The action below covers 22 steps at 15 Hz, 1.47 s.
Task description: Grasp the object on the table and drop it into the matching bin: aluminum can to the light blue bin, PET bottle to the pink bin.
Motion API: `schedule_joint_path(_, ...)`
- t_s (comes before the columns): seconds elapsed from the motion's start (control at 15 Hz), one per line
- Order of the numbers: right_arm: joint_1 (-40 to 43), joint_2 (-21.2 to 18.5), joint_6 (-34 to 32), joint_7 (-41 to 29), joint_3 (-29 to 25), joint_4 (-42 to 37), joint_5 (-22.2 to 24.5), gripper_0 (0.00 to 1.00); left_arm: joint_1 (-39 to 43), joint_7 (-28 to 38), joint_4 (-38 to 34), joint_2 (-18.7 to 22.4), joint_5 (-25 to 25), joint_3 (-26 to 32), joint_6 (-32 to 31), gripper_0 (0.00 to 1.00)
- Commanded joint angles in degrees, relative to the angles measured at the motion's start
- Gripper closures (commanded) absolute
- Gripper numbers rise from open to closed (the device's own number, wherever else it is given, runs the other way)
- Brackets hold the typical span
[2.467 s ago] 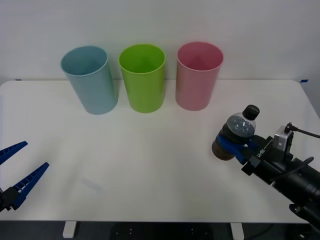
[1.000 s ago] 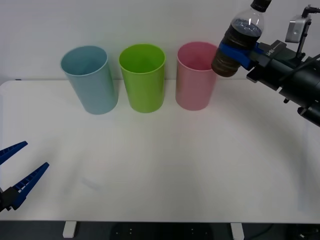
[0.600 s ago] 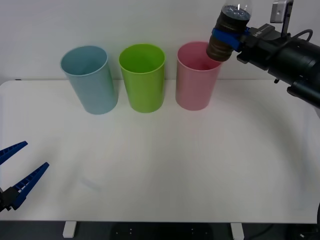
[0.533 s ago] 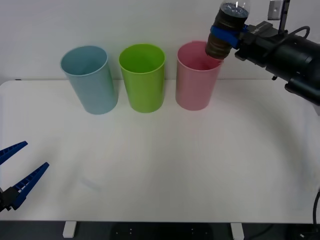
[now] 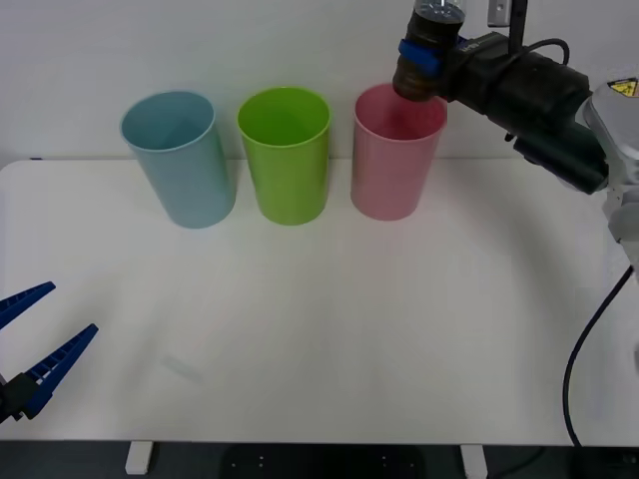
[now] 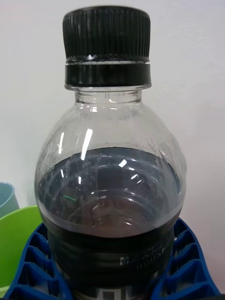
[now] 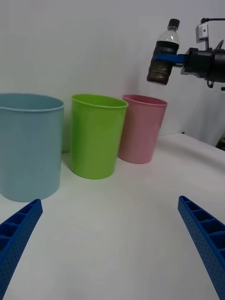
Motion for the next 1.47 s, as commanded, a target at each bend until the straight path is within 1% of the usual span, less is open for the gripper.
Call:
schedule_joint_path(0.07,-2.0,2.1,2.7,1.0,0.1,3.1,1.9,1.0,0.0,0.0,0.0,0.0,0.0,0.0,0.0,0.0)
schedule_joint_path(0.13,-2.3,3.0,4.0,1.2,0.1,3.7,3.0,1.0,0.0,0.0,0.0,0.0,0.0,0.0,0.0,0.0)
schedule_joint_path(0.27,-2.9,3.9,6.0,1.7,0.3,4.8,3.4,1.0,0.0,0.0,0.0,0.0,0.0,0.0,0.0,0.0)
schedule_joint_path(0.47,-2.9,4.6,10.0,2.5,2.3,4.8,3.3,0.98,0.0,0.0,0.0,0.0,0.0,0.0,0.0,0.0)
schedule_joint_path(0.6,-2.9,4.7,10.2,2.7,2.3,4.8,3.3,0.96,0.0,0.0,0.0,0.0,0.0,0.0,0.0,0.0)
schedule_joint_path(0.67,-2.9,4.7,10.2,2.9,2.4,4.8,3.3,0.95,0.0,0.0,0.0,0.0,0.0,0.0,0.0,0.0)
schedule_joint_path(0.8,-2.9,4.7,10.2,3.2,2.3,4.9,3.3,0.87,0.0,0.0,0.0,0.0,0.0,0.0,0.0,0.0)
schedule_joint_path(0.87,-2.9,4.7,10.2,3.6,2.3,4.8,3.3,0.69,0.0,0.0,0.0,0.0,0.0,0.0,0.0,0.0)
schedule_joint_path(0.93,-2.9,4.7,10.1,3.9,2.3,4.8,3.3,0.29,0.0,0.0,0.0,0.0,0.0,0.0,0.0,0.0)
schedule_joint_path(1.0,-2.9,4.7,9.8,4.6,2.2,4.8,3.3,0.0,0.0,0.0,0.0,0.0,0.0,0.0,0.0,0.0)
schedule_joint_path(1.27,-2.9,4.7,9.0,5.6,1.9,4.8,2.8,0.0,0.0,0.0,0.0,0.0,0.0,0.0,0.0,0.0)
schedule_joint_path(1.47,-2.5,4.7,7.6,6.1,1.2,4.3,1.0,0.0,0.0,0.0,0.0,0.0,0.0,0.0,0.0,0.0)
